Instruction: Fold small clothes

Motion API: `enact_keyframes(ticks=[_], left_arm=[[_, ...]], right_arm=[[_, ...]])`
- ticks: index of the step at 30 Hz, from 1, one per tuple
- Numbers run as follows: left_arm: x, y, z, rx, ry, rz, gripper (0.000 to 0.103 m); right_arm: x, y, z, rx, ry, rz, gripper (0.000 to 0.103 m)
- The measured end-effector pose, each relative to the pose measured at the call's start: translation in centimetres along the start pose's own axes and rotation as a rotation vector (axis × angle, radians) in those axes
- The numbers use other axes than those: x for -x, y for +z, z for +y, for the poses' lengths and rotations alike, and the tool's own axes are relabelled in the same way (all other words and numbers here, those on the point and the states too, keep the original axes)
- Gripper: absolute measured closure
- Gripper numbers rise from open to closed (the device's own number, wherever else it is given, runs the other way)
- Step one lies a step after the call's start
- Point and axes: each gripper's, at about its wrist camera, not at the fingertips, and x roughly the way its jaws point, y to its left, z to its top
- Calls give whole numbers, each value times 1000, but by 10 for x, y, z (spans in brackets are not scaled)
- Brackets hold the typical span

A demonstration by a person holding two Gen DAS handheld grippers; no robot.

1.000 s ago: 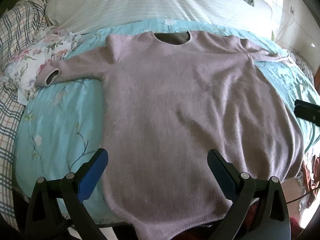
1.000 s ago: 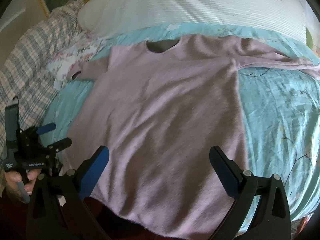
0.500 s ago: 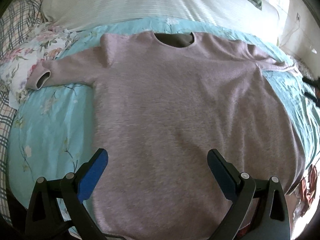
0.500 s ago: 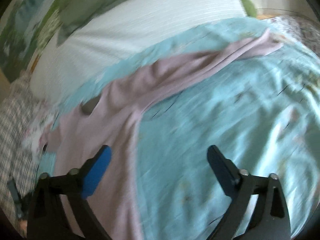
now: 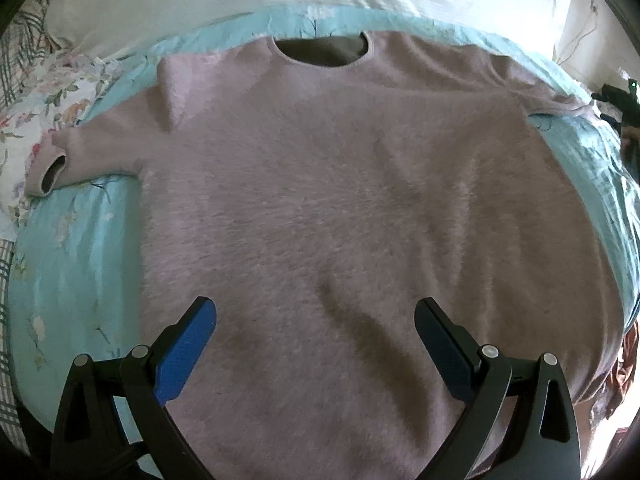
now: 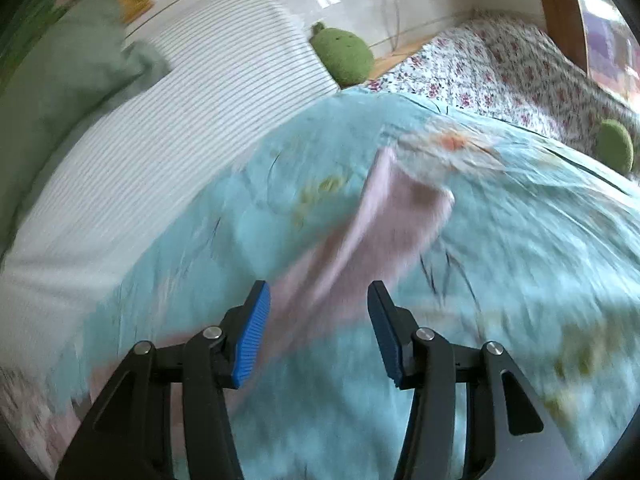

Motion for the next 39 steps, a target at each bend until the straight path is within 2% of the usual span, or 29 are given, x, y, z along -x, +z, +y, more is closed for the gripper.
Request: enact_keyframes(ticks=[3,4,5,6,7,9,11,16,21,23,26,33,35,38,39], left_arm=[[-7,8,-4,-7,-7,16,3],[-8,10,-5,-8,-8,22,3],[-9,12,-5,-8,-10,19,3],[-10,13,-5,-7,-14,20,3],[-11,15,-4,-1,-25,20,3],[-12,15,-3,8,-38,8,3],[-13,15,-1,9,-45,-2,3],[-8,10,4,16,-57,-27,3],[1,4,19,68,-84,-52,3],[5,3,27,90,-98,-67,3],[7,7,40,120,-121,-87,3],[5,18,72,204,-191,-134,3],[0,23,81,227,-216,-140,3],[-7,32,92,239,-228,-150,3],[-10,35,94,240,-226,-151,3]], right_arm=[[-27,22,-9,-39,-21,11,51],[-35,28,-13,-34,-42,9,56],[-40,33,-14,-16,-53,12,63],[-47,33,-9,18,-71,33,86],[-49,31,-7,41,-80,44,97],[-35,20,9,88,-31,22,97],[-13,2,34,138,75,16,97],[32,-56,111,262,310,79,97],[61,-140,207,360,558,212,97],[64,-166,237,384,623,258,97],[67,-225,294,423,727,354,97],[55,-338,373,479,840,538,97],[50,-358,383,503,858,577,97],[39,-382,392,521,862,654,91],[35,-389,394,516,863,686,85]])
